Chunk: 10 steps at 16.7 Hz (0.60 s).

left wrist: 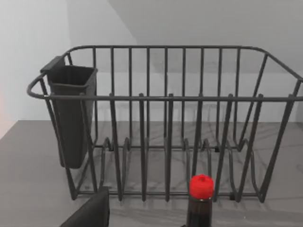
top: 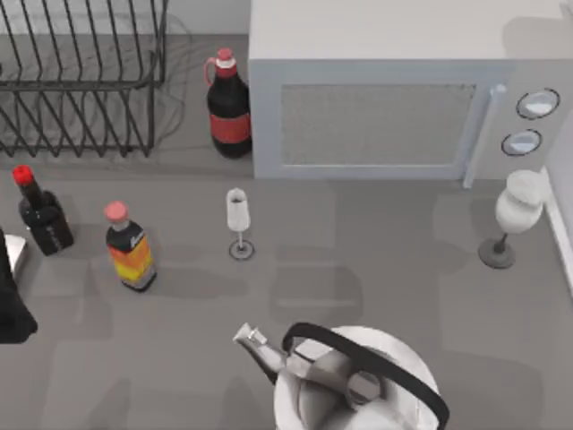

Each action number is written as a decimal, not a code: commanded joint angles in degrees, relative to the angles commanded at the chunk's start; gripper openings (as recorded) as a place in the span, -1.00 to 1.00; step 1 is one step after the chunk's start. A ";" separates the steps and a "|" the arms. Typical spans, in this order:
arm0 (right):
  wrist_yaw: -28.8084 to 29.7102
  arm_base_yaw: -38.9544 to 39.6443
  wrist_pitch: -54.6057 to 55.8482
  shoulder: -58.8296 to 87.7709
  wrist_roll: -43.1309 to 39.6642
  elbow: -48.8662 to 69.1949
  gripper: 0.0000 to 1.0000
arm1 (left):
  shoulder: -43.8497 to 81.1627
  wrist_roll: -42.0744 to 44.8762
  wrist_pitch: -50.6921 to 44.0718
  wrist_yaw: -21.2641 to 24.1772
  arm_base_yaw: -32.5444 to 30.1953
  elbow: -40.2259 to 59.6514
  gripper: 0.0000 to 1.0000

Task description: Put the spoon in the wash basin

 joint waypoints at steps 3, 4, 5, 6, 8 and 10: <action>0.45 -0.10 -0.84 2.92 0.07 5.22 -1.00 | 0.00 0.00 0.00 0.00 0.00 0.00 1.00; 0.50 -0.12 -0.90 3.24 0.08 5.82 -1.00 | 0.00 0.00 0.00 0.00 0.00 0.00 1.00; 0.51 -0.12 -0.90 3.27 0.08 5.89 -1.00 | 0.00 0.00 0.00 0.00 0.00 0.00 1.00; 0.51 -0.12 -0.90 3.27 0.08 5.89 -1.00 | 0.00 0.00 0.00 0.00 0.00 0.00 1.00; 0.51 -0.12 -0.90 3.27 0.08 5.89 -1.00 | 0.00 0.00 0.00 0.00 0.00 0.00 1.00; 0.40 -0.01 -0.96 3.36 0.22 5.88 -1.00 | 0.00 0.00 0.00 0.00 0.00 0.00 1.00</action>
